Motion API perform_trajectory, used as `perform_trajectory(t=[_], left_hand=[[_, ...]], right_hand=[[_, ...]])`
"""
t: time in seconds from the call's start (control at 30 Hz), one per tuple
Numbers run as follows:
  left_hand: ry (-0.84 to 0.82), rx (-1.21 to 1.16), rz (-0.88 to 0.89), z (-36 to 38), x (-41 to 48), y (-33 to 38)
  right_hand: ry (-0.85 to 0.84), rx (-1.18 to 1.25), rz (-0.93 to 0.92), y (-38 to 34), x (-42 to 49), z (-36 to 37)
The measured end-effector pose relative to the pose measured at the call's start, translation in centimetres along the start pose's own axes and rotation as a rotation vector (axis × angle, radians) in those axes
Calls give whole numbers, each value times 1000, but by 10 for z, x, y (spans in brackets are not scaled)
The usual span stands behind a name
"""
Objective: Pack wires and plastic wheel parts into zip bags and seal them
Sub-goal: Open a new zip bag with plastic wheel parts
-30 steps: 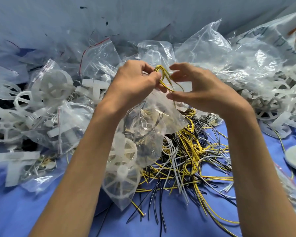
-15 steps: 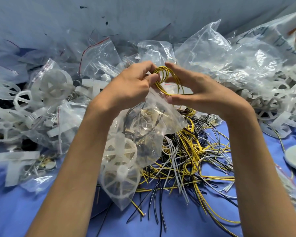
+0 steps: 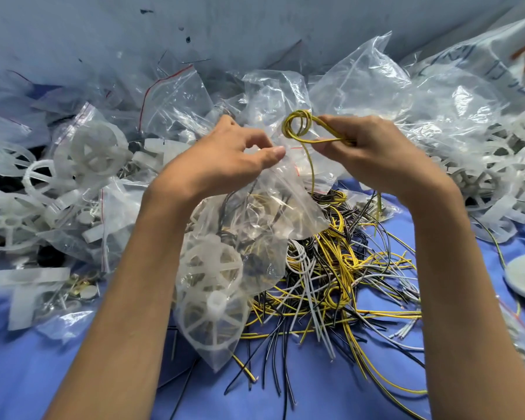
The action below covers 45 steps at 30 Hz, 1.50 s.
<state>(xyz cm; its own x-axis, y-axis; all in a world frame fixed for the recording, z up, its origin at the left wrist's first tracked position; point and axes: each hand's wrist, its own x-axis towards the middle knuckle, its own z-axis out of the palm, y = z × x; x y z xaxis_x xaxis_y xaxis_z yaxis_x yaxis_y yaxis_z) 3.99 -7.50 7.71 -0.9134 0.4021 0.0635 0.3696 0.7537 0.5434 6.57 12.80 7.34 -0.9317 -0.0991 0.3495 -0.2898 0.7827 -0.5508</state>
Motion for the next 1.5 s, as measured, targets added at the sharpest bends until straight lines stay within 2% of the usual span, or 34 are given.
perform_trajectory(t=[0.17, 0.3, 0.53, 0.7, 0.87, 1.03, 1.13, 1.2, 1.3, 1.43, 1.5], left_hand=[[-136, 34, -21, 0, -3, 0], [-95, 134, -44, 2, 0, -4], [13, -35, 71, 2, 2, -1], [51, -223, 118, 1, -2, 5], [68, -233, 168, -2, -5, 4], [128, -249, 145, -2, -4, 3], [187, -287, 124, -2, -3, 1], [198, -314, 112, -2, -4, 1], [187, -334, 95, -3, -5, 1], [129, -338, 79, -7, -7, -1], [106, -301, 88, -10, -9, -2]], right_hand=[[-142, -127, 59, 4, -2, -7], [-59, -68, 59, 4, -4, -15], [-23, 61, 52, 3, -11, -28], [-235, 126, -33, -10, -7, -14], [-406, 141, -28, -8, -6, -1], [-585, 442, -12, -5, -9, 6], [-617, 488, -35, -3, -10, 6], [-573, 500, -60, -3, -10, 5], [-419, 468, -45, -6, -6, 6], [-84, 136, -70, -12, 0, 4], [39, 56, -68, -15, 0, -1]])
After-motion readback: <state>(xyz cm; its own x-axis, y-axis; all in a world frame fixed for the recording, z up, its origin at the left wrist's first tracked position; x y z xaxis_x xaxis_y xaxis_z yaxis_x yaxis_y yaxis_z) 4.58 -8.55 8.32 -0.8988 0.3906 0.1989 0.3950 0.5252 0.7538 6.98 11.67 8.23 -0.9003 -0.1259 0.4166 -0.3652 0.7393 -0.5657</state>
